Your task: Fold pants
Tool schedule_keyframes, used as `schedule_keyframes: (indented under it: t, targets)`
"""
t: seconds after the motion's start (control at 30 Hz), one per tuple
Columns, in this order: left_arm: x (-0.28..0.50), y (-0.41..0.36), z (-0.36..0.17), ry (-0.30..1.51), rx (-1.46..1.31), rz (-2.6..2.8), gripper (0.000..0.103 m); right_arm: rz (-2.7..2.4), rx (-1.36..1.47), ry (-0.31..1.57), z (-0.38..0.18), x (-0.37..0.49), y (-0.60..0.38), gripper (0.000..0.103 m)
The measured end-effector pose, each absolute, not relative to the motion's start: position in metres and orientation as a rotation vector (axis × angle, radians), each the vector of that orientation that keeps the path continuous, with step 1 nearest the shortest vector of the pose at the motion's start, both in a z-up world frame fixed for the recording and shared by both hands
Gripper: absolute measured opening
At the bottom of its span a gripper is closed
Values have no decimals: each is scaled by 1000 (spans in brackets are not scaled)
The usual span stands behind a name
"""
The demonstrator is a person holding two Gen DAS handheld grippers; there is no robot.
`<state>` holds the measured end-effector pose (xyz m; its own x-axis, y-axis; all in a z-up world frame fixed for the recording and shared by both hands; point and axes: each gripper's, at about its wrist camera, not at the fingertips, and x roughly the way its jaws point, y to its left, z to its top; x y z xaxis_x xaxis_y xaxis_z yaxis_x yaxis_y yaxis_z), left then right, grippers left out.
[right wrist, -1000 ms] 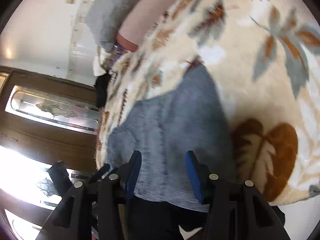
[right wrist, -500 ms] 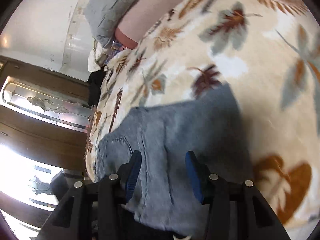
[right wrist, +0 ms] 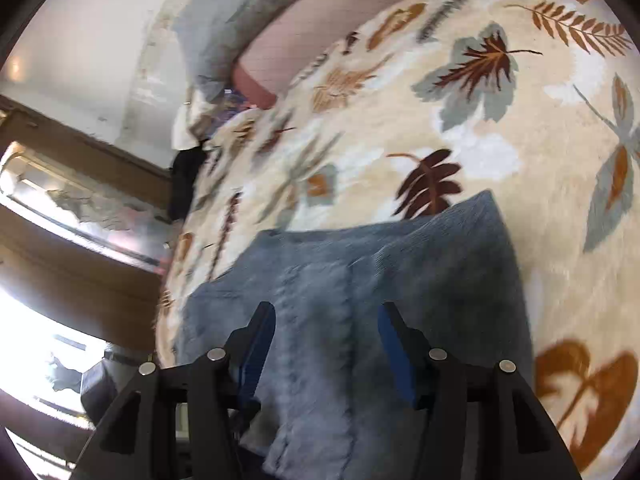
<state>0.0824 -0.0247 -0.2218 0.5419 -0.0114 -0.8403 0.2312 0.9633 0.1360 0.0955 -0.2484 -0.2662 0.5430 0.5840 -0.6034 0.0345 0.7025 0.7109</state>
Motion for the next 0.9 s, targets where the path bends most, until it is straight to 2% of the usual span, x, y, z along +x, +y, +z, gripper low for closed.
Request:
schedule_keyframes:
  t: [0.53, 0.8, 0.9]
  targets:
    - [47, 43, -170, 834, 214, -4, 103, 468, 618, 1016, -265, 45, -182, 58]
    - [47, 77, -176, 853, 189, 56, 103, 463, 511, 1109, -293, 44, -152, 58]
    - [43, 106, -185, 883, 171, 110, 103, 463, 475, 1088, -295, 41, -149, 58]
